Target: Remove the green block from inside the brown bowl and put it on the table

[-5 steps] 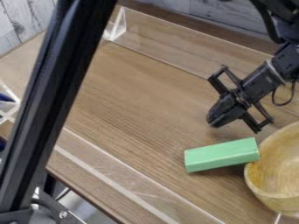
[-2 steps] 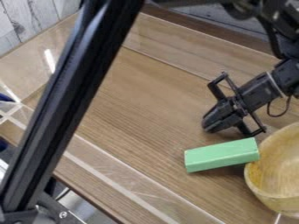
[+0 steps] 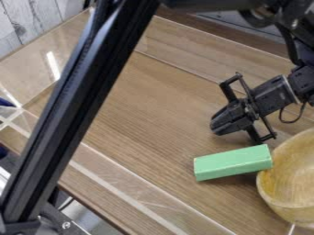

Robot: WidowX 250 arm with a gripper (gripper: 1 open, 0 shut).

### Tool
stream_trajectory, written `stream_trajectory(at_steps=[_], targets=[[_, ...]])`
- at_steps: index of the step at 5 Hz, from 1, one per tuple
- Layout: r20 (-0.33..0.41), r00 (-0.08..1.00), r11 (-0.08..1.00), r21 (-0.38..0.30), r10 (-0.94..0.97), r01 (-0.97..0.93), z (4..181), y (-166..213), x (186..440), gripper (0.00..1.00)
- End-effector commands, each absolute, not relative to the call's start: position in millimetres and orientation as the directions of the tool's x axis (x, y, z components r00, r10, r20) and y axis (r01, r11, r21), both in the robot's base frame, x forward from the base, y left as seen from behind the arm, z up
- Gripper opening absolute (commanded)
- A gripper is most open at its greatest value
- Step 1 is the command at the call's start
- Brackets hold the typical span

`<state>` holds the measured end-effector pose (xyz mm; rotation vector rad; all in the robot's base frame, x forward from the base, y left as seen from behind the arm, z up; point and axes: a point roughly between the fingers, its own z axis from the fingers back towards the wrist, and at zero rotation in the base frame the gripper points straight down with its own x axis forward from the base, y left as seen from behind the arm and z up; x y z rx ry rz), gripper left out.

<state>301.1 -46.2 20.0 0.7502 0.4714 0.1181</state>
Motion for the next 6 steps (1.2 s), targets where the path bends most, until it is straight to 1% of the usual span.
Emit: stream_trajectory(at_steps=[1,2,4,6], targets=[[-0.314,0.897,0.705,0.709,0.311,0.004,28.6,-42,301,0.0],[-0.299,0.892,0.677,0.736,0.339,-0.011,30.9,-38,294,0.0],[-0.286,0.883,0.679,0.732,0.371,-0.048,32.0,-39,293,0.0],[-0.297,0.865,0.671,0.739,0.404,-0.059,42.6,-31,293,0.0]])
